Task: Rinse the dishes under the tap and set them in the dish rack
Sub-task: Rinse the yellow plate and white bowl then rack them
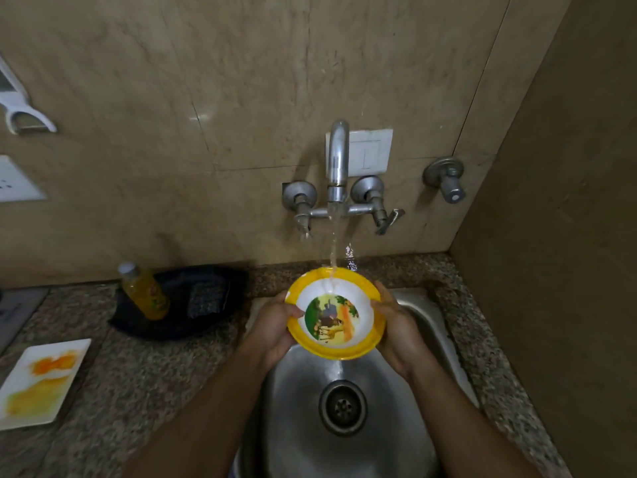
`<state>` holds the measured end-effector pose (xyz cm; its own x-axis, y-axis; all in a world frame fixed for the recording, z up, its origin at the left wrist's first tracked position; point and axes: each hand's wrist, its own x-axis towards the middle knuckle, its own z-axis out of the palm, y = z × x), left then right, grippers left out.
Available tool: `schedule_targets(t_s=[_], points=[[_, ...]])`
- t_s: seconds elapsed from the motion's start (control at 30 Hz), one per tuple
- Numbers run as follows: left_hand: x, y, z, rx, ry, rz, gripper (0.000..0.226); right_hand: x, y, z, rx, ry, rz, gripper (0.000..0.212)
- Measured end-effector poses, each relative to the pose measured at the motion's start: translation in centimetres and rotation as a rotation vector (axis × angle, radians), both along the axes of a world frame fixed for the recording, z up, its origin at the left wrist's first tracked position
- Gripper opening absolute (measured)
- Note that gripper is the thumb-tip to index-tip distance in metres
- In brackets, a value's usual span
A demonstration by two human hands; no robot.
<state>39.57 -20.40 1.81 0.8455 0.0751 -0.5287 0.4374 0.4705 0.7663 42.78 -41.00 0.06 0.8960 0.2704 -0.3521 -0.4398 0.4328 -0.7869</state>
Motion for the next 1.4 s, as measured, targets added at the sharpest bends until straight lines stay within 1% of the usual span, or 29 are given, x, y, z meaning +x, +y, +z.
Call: schedule_targets(t_s=[0.03,0.1,0.13,0.17,0.23,0.27,0.33,0.37,0.4,0.43,0.5,0.57,0.63,0.73,0.83,0.9,0.93,1.0,1.03,1.07,1.1,1.13,1.17,1.2,1.23,1.27,1.33,1.37,1.4], points=[[-0.1,-0.1,-0.1,-0.002,-0.037,0.002,0.051,0.0,0.1,-0.3,-0.057,-0.029,-0.021,0.062],[-0.3,-0.3,-0.1,-0.002,-0.093,-0.017,0.036,-0.1,0.1,-0.4,-0.108,-0.082,-0.056,0.074],[-0.3,-0.5,0.1,0.018,-0.099,-0.043,0.027,0.0,0.0,-0.5,-0.113,-0.099,-0.064,0.074],[-0.3,-0.5,0.2,0.056,-0.085,-0.062,0.026,-0.1,-0.1,-0.2,-0.116,-0.105,-0.061,0.072],[-0.2,-0.6,0.2,0.192,-0.043,-0.029,0.035,0.1,0.2,0.2,-0.171,-0.129,-0.038,0.065],[-0.3,-0.6,0.4,0.264,-0.043,0.008,0.039,0.3,0.4,0.7,-0.232,-0.154,-0.042,0.056],[-0.6,-0.6,0.7,0.422,-0.094,0.046,0.043,1.3,0.6,1.8,-0.423,-0.231,-0.132,0.037],[-0.9,-0.6,0.9,0.500,-0.127,0.049,0.044,2.0,0.6,2.7,-0.550,-0.296,-0.205,0.033],[-1.2,-0.6,1.1,0.556,-0.157,0.048,0.045,2.9,0.4,3.8,-0.673,-0.357,-0.272,0.034],[-1.6,-0.5,1.2,0.589,-0.183,0.040,0.044,3.7,0.2,5.0,-0.763,-0.402,-0.315,0.040],[-2.4,0.0,1.0,0.618,-0.233,0.004,0.042,5.4,0.3,7.0,-0.895,-0.456,-0.321,0.048],[-3.2,0.6,0.7,0.652,-0.265,-0.014,0.048,6.7,0.8,8.1,-1.068,-0.556,-0.351,0.040],[-3.9,1.2,0.3,0.673,-0.252,-0.008,0.053,7.3,1.2,8.4,-1.225,-0.650,-0.425,0.030],[-5.0,1.6,0.1,0.680,-0.251,0.005,0.041,7.2,1.3,7.8,-1.370,-0.793,-0.451,0.022],[-6.0,1.6,0.2,0.690,-0.283,-0.011,0.027,7.1,1.2,7.4,-1.423,-0.867,-0.428,0.022],[-6.4,1.7,0.0,0.724,-0.292,-0.014,0.028,6.8,0.8,7.9,-1.427,-0.872,-0.356,0.019],[-6.6,1.9,0.0,0.743,-0.294,-0.017,0.030,6.4,0.7,8.0,-1.420,-0.845,-0.324,0.022],[-6.8,2.1,0.2,0.767,-0.321,-0.023,0.028,4.3,0.5,7.2,-1.372,-0.739,-0.292,0.042],[-6.9,2.1,0.4,0.768,-0.348,-0.023,0.026,2.8,0.6,6.1,-1.294,-0.692,-0.230,0.050],[-7.0,2.1,0.8,0.769,-0.382,-0.018,0.025,1.2,0.7,5.0,-1.157,-0.672,-0.081,0.055],[-7.1,2.1,1.2,0.778,-0.425,-0.017,0.027,-0.4,0.9,3.7,-0.981,-0.648,0.137,0.057],[-7.3,2.3,1.5,0.796,-0.470,-0.029,0.029,-1.7,1.1,2.6,-0.849,-0.611,0.346,0.056],[-7.3,2.5,1.5,0.809,-0.512,-0.056,0.029,-2.4,1.2,1.8,-0.790,-0.589,0.464,0.055],[-7.4,2.9,1.4,0.809,-0.543,-0.089,0.029,-2.7,1.4,1.4,-0.794,-0.599,0.466,0.051],[-7.6,3.2,1.4,0.796,-0.568,-0.116,0.031,-2.9,1.5,1.4,-0.811,-0.616,0.403,0.044],[-7.7,3.6,1.3,0.777,-0.582,-0.130,0.032,-3.0,1.6,1.6,-0.843,-0.631,0.334,0.032],[-8.0,4.4,1.4,0.799,-0.577,-0.184,0.036,-3.3,1.8,2.4,-0.956,-0.714,0.314,0.014],[-8.1,4.9,1.3,0.869,-0.571,-0.234,0.042,-3.6,1.8,2.9,-1.033,-0.777,0.313,0.014],[-8.3,5.4,1.3,0.954,-0.572,-0.288,0.050,-3.9,1.7,3.3,-1.110,-0.827,0.286,0.018]])
